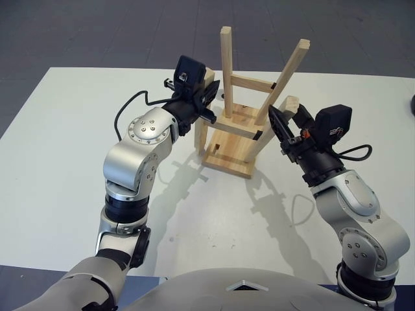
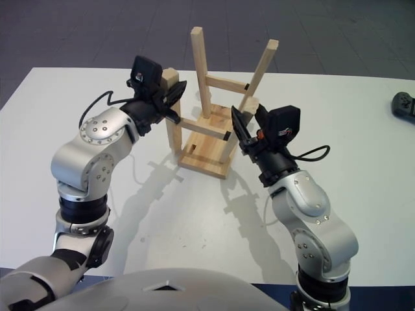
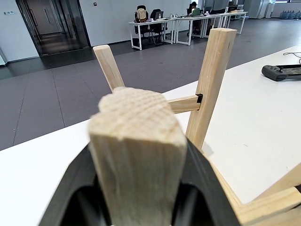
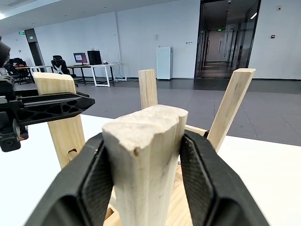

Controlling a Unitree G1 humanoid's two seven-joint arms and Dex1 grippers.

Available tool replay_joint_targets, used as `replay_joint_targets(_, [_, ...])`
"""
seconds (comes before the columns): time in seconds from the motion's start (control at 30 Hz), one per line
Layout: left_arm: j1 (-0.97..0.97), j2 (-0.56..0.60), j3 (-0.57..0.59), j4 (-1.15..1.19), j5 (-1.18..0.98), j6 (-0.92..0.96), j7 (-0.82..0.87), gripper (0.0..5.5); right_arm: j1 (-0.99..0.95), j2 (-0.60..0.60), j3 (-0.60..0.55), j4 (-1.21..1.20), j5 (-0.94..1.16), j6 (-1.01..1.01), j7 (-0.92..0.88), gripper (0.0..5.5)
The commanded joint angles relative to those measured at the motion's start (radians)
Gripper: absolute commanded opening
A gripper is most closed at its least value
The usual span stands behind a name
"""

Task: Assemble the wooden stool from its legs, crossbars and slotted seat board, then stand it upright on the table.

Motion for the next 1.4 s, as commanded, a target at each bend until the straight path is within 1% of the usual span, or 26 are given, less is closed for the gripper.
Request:
replay_joint_targets(0.03, [0.019,-0.031,-0.046,0.008,-0.017,-0.003,-0.025,1.06,0.01,0.014,0.064,0.014,0.071,0.103,0.026,1.97])
replay_joint_targets(0.23, [0.021,-0.034,-0.05,0.013,-0.006,-0.012,-0.029,1.06,-0.012,0.023,0.062,-0.001,0.079,0.123,0.017,1.97])
replay_joint_targets(0.27, [0.022,-0.034,-0.05,0.013,-0.005,-0.014,-0.03,1.06,-0.013,0.027,0.061,-0.001,0.078,0.119,0.018,2.26])
replay_joint_targets(0.4, [0.021,-0.034,-0.05,0.017,0.0,-0.017,-0.032,1.06,-0.021,0.042,0.022,0.0,0.093,0.091,0.031,2.84])
replay_joint_targets(0.5, [0.019,-0.03,-0.048,0.02,0.002,-0.02,-0.033,1.06,-0.026,0.045,-0.019,-0.001,0.123,0.066,0.051,3.39])
replay_joint_targets(0.57, [0.02,-0.029,-0.047,0.023,0.005,-0.023,-0.035,1.06,-0.027,0.044,-0.043,-0.004,0.15,0.057,0.069,3.72])
replay_joint_targets(0.63, [0.022,-0.028,-0.046,0.023,0.007,-0.023,-0.036,1.06,-0.022,0.042,-0.071,-0.011,0.221,0.052,0.099,4.02])
replay_joint_targets(0.73, [0.02,-0.025,-0.042,0.028,0.009,-0.027,-0.039,1.06,0.011,-0.007,-0.13,-0.016,0.337,0.05,0.172,4.44])
replay_joint_targets(0.8, [0.013,-0.019,-0.035,0.034,0.011,-0.032,-0.042,1.06,0.021,-0.049,-0.174,-0.01,0.395,0.048,0.205,4.85])
replay_joint_targets(0.93, [-0.016,-0.009,0.004,0.072,-0.003,-0.076,-0.075,1.06,0.039,-0.148,-0.248,-0.001,0.453,0.034,0.262,5.4])
replay_joint_targets(1.03, [-0.032,-0.008,0.025,0.091,-0.029,-0.104,-0.111,1.06,0.053,-0.201,-0.264,0.004,0.436,0.025,0.279,5.4])
replay_joint_targets(1.17, [-0.044,0.003,0.046,0.113,-0.042,-0.124,-0.139,1.06,0.101,-0.236,-0.276,0.013,0.416,0.0,0.297,5.4])
replay_joint_targets(1.4, [-0.024,0.008,0.037,0.103,-0.044,-0.125,-0.152,1.06,0.147,-0.263,-0.304,0.031,0.425,-0.04,0.321,4.22])
